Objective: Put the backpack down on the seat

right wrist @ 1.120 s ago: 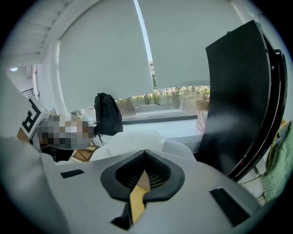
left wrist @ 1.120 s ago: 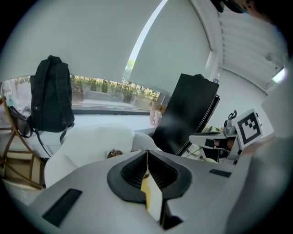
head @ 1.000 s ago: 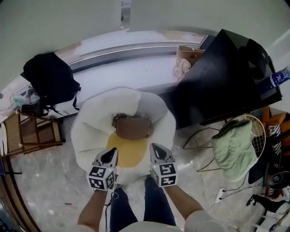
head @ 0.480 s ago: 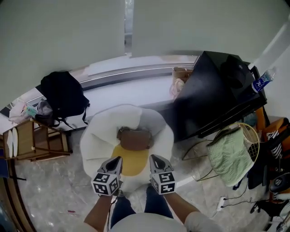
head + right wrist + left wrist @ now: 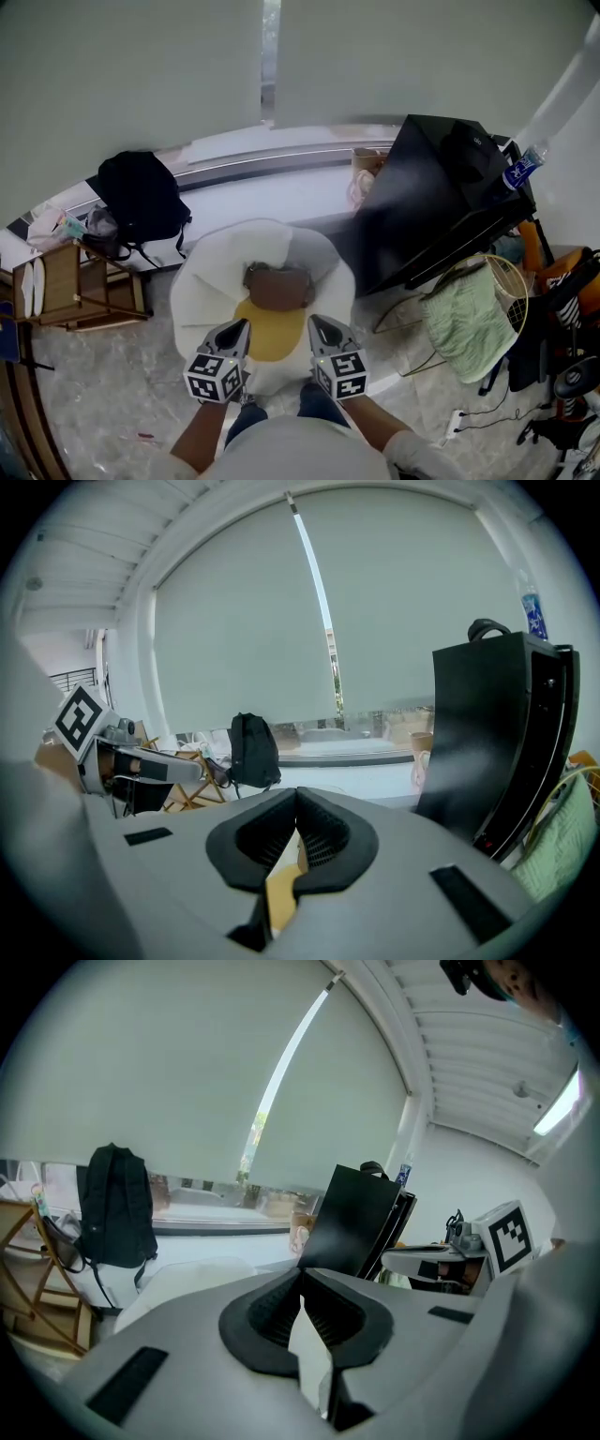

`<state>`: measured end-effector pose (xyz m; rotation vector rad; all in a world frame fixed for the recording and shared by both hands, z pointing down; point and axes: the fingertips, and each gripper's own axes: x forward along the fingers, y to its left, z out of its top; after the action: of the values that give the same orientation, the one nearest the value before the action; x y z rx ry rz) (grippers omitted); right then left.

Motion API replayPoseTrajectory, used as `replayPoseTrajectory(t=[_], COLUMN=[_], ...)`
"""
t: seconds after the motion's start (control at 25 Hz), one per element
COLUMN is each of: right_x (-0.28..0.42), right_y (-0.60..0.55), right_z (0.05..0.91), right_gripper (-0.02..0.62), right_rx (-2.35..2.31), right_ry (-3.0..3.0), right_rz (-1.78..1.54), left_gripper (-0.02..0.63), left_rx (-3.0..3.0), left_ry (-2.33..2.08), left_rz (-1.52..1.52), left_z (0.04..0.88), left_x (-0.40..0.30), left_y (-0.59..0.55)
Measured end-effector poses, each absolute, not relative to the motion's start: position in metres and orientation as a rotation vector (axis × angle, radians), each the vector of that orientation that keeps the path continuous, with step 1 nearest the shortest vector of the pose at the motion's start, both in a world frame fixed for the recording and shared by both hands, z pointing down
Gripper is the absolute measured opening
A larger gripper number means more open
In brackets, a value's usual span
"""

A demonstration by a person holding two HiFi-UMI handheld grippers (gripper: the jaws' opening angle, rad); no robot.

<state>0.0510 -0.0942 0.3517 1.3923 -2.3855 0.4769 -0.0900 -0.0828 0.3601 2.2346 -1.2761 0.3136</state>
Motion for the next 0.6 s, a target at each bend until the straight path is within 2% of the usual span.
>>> replayPoseTrajectory(t=[0.6], right_x=[0.040], right_y=[-0.080], right_z=[0.287], right_gripper=[0.031], right_rx=[1.429], right_ry=[-2.506], right_rz=[0.344], left_gripper=[0.040], left_rx=[2.365], left_ry=[-1.362], left_rz=[0.247], left_z=[0.300], left_x=[-0.097], left_y=[-0.064])
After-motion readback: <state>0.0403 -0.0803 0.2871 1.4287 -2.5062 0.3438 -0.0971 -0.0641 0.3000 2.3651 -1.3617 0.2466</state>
